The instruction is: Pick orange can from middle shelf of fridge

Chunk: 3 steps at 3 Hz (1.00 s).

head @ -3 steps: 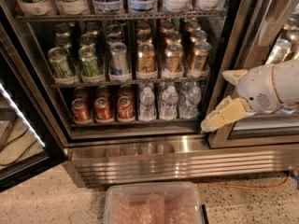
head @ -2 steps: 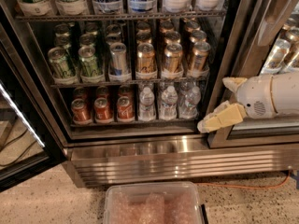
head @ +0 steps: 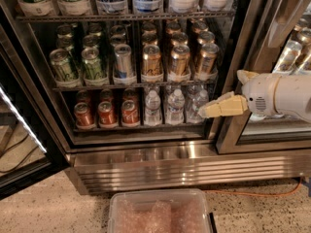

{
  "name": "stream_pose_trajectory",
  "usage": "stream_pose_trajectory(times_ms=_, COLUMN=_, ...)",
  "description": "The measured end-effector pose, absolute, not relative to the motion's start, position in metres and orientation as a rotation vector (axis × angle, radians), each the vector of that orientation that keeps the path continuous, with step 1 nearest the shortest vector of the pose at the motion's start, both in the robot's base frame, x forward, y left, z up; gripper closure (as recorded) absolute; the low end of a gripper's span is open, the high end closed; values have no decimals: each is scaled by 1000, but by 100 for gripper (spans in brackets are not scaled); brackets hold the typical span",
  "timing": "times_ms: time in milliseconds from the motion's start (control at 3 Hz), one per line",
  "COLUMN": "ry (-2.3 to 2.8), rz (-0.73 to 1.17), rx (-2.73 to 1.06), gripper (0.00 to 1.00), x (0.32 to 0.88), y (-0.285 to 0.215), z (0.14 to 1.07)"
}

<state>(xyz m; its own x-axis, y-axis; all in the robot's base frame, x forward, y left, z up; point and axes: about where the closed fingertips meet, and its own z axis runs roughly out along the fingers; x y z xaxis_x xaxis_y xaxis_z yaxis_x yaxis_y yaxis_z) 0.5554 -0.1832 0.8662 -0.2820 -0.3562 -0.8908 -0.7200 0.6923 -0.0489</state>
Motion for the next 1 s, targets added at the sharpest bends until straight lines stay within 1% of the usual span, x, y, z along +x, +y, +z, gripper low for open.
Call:
stream_pose_trajectory(times_ms=333, ry=1892, rz=451, rx=-840, gripper=19, x=555, y=-183, z=866)
stream_pose_trajectory(times_ms=667, ry=1891, rz=452, rx=-848, gripper=40, x=555, y=-182, z=866)
stream_pose_trajectory(times_ms=1000, ry=1864, rz=467, rx=-922, gripper=30, x=553, y=-178, z=864)
